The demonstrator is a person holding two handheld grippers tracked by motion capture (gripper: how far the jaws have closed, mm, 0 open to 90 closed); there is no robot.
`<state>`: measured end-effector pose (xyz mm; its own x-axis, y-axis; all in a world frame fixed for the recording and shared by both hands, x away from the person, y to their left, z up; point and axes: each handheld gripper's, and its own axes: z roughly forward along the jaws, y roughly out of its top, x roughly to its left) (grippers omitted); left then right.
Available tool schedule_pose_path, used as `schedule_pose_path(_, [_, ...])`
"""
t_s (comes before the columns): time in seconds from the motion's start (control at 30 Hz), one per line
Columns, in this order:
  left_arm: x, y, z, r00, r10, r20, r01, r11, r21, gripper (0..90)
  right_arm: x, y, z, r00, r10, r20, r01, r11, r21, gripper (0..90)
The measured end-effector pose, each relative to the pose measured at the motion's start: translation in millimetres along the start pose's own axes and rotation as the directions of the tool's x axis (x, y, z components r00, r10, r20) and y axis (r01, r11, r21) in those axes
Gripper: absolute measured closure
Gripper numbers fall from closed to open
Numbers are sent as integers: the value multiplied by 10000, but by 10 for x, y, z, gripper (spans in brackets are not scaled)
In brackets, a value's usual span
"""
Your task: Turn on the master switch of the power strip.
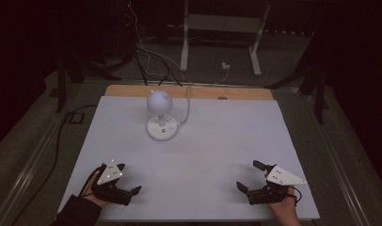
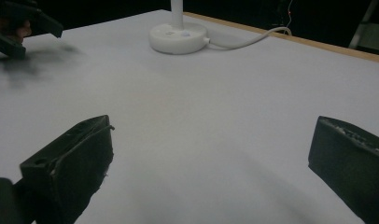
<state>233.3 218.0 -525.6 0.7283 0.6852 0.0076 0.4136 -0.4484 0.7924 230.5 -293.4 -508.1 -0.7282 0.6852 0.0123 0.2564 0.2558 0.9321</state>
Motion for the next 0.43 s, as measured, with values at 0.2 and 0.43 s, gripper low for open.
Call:
schedule_pose_path(0.2, [23, -27, 3, 9998, -193, -9, 193, 9998, -66, 3, -2, 1, -1, 10000, -2, -4, 2, 10000, -3, 0])
schedule_pose_path(0.43, [26, -26, 24, 9998, -166, 99, 167, 9998, -58, 3, -4, 1, -1, 10000, -33, 1, 33, 10000, 9, 0])
